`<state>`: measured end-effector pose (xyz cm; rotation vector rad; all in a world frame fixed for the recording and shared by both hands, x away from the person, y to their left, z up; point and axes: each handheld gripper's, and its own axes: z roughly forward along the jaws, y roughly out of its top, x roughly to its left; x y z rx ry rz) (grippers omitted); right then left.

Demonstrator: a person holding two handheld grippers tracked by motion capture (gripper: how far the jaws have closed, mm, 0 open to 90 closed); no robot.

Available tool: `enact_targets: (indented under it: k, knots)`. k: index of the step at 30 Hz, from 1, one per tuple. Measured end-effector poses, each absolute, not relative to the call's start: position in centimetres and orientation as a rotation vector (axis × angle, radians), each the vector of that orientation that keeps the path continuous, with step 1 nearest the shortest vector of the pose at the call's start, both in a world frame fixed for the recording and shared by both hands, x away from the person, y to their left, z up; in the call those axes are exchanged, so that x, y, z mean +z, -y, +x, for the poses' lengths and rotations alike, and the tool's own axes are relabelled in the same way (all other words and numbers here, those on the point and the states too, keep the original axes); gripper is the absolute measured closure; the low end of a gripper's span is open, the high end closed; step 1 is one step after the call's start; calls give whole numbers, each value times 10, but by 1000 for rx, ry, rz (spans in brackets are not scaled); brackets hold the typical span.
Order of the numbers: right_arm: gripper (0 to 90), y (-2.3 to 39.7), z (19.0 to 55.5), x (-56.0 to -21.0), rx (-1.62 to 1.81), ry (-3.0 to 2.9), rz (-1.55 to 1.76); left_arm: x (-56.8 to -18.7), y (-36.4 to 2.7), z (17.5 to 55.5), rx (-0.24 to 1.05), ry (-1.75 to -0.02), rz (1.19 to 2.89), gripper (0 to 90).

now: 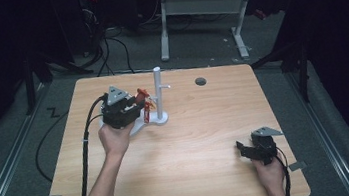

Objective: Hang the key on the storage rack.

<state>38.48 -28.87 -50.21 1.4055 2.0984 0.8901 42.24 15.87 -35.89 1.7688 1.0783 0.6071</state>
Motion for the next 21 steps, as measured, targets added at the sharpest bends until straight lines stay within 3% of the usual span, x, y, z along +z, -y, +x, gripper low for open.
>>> enact_targets:
  k: [21]
  knots:
    - [307,289,385,-502,891,-2100,1404,-376,-164,421,627,-1121,1785,663]
